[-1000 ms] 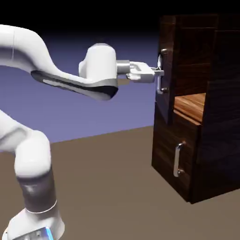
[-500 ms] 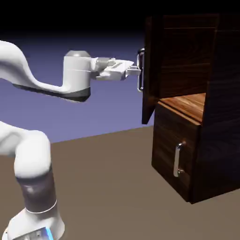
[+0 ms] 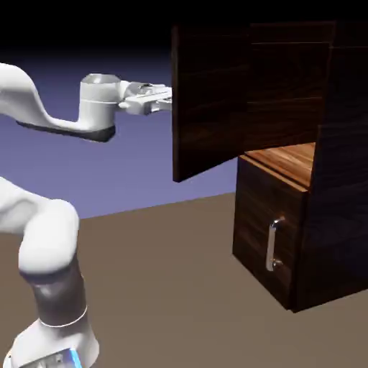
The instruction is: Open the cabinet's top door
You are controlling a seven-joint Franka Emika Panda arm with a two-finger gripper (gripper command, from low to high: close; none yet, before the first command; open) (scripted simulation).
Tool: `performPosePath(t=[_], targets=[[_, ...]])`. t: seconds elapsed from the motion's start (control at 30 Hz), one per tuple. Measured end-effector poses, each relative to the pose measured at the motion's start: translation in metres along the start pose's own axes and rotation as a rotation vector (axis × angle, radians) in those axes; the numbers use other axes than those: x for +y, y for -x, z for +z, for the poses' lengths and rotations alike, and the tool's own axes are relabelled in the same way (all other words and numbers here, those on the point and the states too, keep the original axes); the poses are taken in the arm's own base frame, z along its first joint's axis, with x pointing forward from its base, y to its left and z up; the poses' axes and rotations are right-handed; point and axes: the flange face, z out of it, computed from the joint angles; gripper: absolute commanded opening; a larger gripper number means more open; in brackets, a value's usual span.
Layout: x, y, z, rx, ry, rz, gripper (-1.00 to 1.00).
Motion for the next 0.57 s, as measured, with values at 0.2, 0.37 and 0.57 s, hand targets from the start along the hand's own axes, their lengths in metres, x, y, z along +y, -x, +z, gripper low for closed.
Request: performPosePath(t=[0.2, 0.37, 0.57], targets=[[0.018, -0.018, -0.037, -0.108, -0.108, 0.0, -1.0], [0.032, -0.032, -0.06, -0.184, -0.184, 0.0, -1.0], [0.05, -0.05, -0.083, -0.268, -0.268, 0.0, -1.0]])
